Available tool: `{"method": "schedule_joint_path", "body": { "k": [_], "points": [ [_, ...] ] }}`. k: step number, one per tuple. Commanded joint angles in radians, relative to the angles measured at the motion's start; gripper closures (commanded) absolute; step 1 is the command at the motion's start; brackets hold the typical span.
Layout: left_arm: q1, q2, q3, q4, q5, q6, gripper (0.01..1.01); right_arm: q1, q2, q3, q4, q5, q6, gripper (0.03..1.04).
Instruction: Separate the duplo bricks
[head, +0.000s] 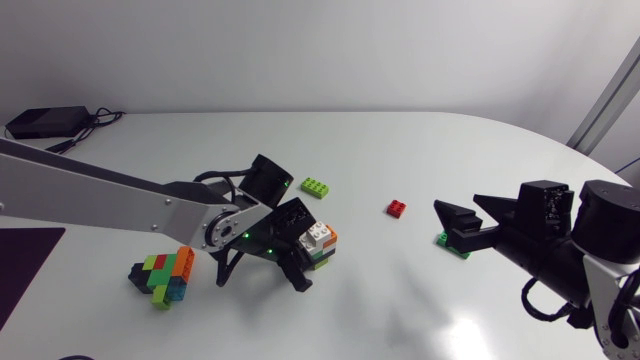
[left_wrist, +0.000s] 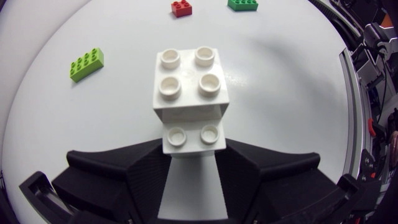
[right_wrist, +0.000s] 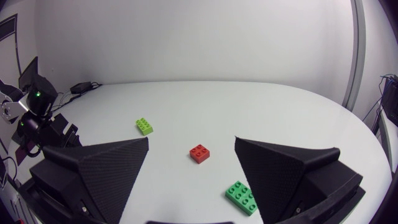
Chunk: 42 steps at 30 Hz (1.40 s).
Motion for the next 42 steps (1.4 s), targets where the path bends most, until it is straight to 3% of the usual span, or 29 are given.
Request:
{"method": "schedule_joint_path", "body": {
  "k": [1, 12, 16, 21, 25, 30, 35, 42],
  "points": [
    [0.006, -0.014, -0.028, 0.019, 0.003, -0.019, 0.634, 0.006, -0.012, -0.034, 0.005, 0.003, 0.032, 0.07],
    [0.011, -0.041, -0.051, 0.099, 0.001, -0.014, 0.656, 0.007, -0.033, -0.05, 0.003, 0.003, 0.03, 0.07],
    [0.006, -0.12, -0.064, 0.086, 0.01, 0.052, 0.656, 0.007, -0.068, -0.031, -0.034, -0.014, 0.029, 0.07],
    [0.012, -0.221, 0.002, -0.093, 0.104, 0.187, 0.672, -0.005, -0.094, 0.075, -0.185, -0.105, 0.064, 0.07],
    [0.008, -0.239, 0.064, -0.245, 0.135, 0.294, 0.672, -0.013, -0.091, 0.131, -0.236, -0.124, 0.067, 0.07],
    [-0.014, -0.218, 0.096, -0.357, 0.142, 0.389, 0.672, -0.048, -0.033, 0.242, -0.374, -0.298, 0.087, 0.07],
    [-0.012, -0.19, 0.113, -0.386, 0.155, 0.422, 0.675, -0.09, 0.146, 0.371, -0.494, -0.416, -0.028, 0.07],
    [-0.012, -0.159, 0.133, -0.394, 0.159, 0.443, 0.675, -0.042, 0.272, 0.475, -0.612, -0.425, -0.22, 0.07]
  ]
}}
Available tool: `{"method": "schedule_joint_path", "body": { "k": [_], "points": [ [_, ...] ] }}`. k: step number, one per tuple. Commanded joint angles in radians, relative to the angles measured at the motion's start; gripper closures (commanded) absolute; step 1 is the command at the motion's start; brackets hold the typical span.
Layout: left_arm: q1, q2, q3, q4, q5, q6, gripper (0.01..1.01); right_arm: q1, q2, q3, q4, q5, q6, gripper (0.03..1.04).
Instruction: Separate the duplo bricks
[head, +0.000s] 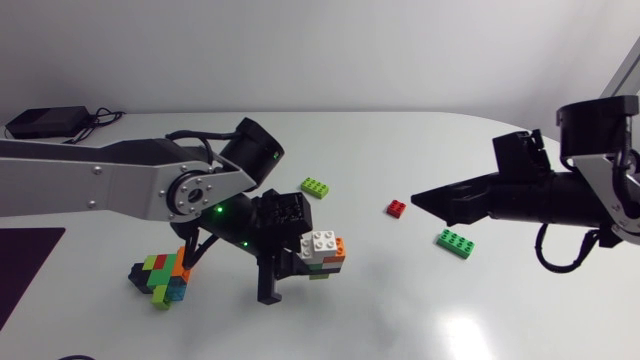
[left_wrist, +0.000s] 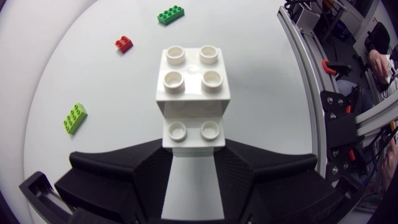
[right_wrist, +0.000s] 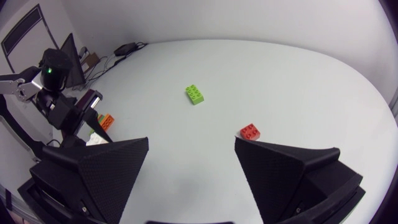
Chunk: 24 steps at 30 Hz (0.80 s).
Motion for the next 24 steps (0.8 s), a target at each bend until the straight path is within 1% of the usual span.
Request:
{"method": "schedule_joint_path", "body": {
  "k": [1, 3, 7, 9, 10, 11, 12, 16, 18, 19, 24],
  "points": [
    [-0.001, 0.029, 0.046, -0.013, 0.017, 0.039, 0.675, 0.037, 0.055, 0.061, -0.041, -0.014, -0.073, 0.07],
    [-0.001, 0.04, 0.057, -0.017, 0.017, 0.048, 0.675, 0.052, 0.107, 0.096, -0.075, -0.034, -0.095, 0.07],
    [-0.003, 0.068, 0.077, -0.019, 0.019, 0.063, 0.675, 0.092, 0.187, 0.156, -0.132, -0.034, -0.196, 0.07],
    [-0.004, 0.083, 0.086, -0.022, 0.025, 0.071, 0.675, 0.121, 0.228, 0.185, -0.182, -0.033, -0.283, 0.07],
    [-0.006, 0.089, 0.091, -0.024, 0.028, 0.074, 0.675, 0.136, 0.245, 0.197, -0.199, -0.031, -0.305, 0.07],
    [-0.009, 0.097, 0.097, -0.031, 0.029, 0.085, 0.675, 0.149, 0.257, 0.21, -0.228, -0.031, -0.354, 0.07],
    [-0.011, 0.103, 0.104, -0.04, 0.032, 0.092, 0.675, 0.153, 0.26, 0.206, -0.256, -0.048, -0.426, 0.07],
    [-0.011, 0.112, 0.134, -0.08, 0.048, 0.123, 0.675, 0.161, 0.254, 0.19, -0.251, -0.148, -0.527, 0.08],
    [-0.011, 0.115, 0.14, -0.097, 0.052, 0.138, 0.675, 0.159, 0.253, 0.193, -0.253, -0.2, -0.559, 0.13],
    [-0.009, 0.118, 0.146, -0.108, 0.057, 0.146, 0.675, 0.159, 0.253, 0.196, -0.261, -0.237, -0.585, 0.15],
    [-0.006, 0.135, 0.184, -0.163, 0.107, 0.174, 0.675, 0.213, 0.239, 0.18, -0.267, -0.252, -0.658, 0.15]
  ]
}}
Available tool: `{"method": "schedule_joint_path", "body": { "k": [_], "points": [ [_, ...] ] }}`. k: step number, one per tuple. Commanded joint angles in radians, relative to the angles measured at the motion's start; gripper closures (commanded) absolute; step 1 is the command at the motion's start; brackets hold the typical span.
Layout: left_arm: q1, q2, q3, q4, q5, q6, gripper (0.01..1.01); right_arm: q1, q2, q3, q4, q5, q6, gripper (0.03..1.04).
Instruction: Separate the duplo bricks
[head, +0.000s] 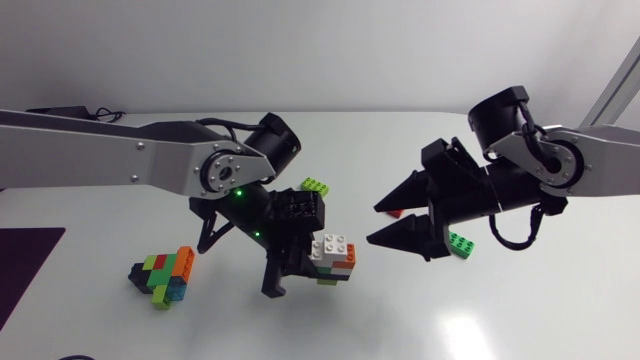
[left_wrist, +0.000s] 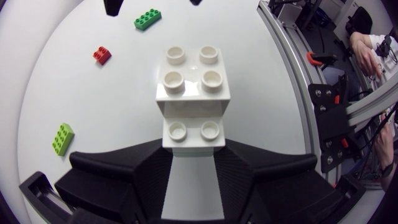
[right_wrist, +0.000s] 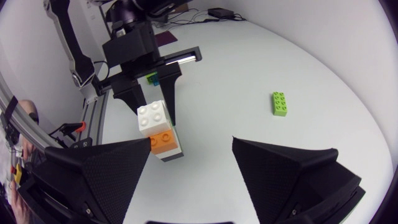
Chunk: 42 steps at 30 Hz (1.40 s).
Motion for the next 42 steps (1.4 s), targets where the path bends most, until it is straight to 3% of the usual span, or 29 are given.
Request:
{"method": "schedule_joint_path", "body": {
  "k": [1, 10, 13, 25, 29, 38, 42],
  "points": [
    [-0.004, 0.028, 0.045, -0.021, 0.027, 0.043, 0.675, 0.045, -0.015, -0.013, -0.016, -0.014, -0.076, 0.15],
    [-0.009, 0.079, 0.102, -0.072, 0.048, 0.084, 0.675, 0.13, -0.035, -0.033, -0.03, -0.004, -0.142, 0.15],
    [-0.012, 0.079, 0.108, -0.073, 0.05, 0.084, 0.675, 0.133, -0.019, -0.038, -0.03, -0.001, -0.162, 0.19],
    [-0.024, 0.081, 0.134, -0.078, 0.053, 0.076, 0.675, 0.137, 0.024, -0.041, -0.012, 0.012, -0.154, 0.26],
    [-0.029, 0.087, 0.128, -0.078, 0.053, 0.076, 0.675, 0.139, 0.025, -0.041, -0.01, 0.012, -0.153, 0.32],
    [-0.04, 0.09, 0.116, -0.078, 0.059, 0.075, 0.675, 0.148, 0.019, -0.064, 0.014, 0.012, -0.146, 0.67],
    [-0.044, 0.088, 0.122, -0.081, 0.061, 0.073, 0.677, 0.165, 0.014, -0.074, 0.016, 0.025, -0.146, 0.72]
  ]
}}
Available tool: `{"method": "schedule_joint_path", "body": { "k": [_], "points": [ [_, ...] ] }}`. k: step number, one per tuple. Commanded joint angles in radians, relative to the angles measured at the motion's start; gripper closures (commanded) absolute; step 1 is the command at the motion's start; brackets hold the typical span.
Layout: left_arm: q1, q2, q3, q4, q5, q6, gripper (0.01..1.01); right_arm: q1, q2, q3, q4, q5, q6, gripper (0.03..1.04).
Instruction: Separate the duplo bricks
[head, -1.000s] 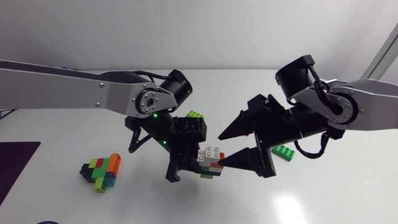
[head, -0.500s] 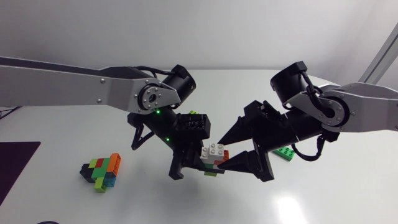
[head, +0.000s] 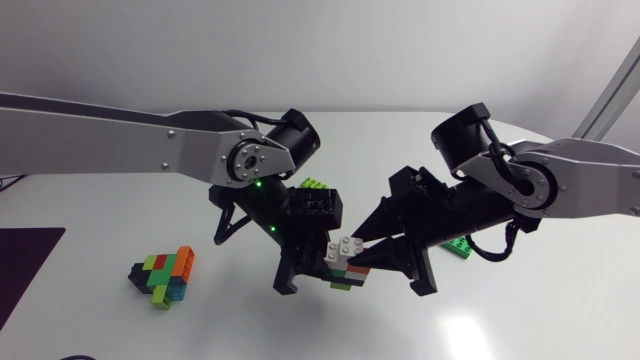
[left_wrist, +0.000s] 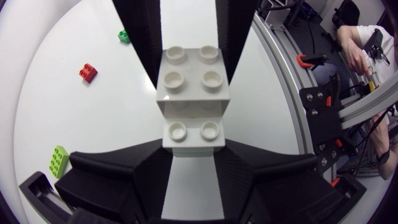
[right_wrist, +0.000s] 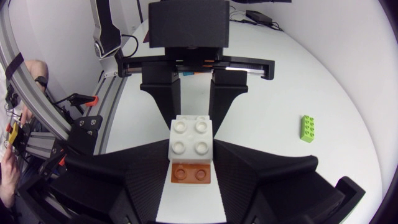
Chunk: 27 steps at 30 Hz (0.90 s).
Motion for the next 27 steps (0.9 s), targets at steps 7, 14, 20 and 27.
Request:
{"method": "schedule_joint_path", "body": {
  "k": [7, 14, 20, 27],
  "points": [
    [-0.011, 0.023, -0.002, -0.005, 0.016, 0.023, 0.677, 0.025, -0.005, -0.022, -0.004, 0.0, 0.018, 0.77],
    [-0.028, 0.025, -0.045, 0.047, -0.008, 0.023, 0.675, 0.001, 0.021, 0.047, -0.073, -0.051, 0.044, 0.78],
    [-0.026, 0.023, -0.057, 0.053, -0.01, 0.023, 0.675, -0.005, 0.03, 0.07, -0.095, -0.052, 0.059, 0.78],
    [0.028, -0.02, -0.057, 0.041, -0.008, 0.035, 0.677, -0.057, -0.018, 0.029, -0.015, -0.011, 0.069, 0.78]
  ]
}}
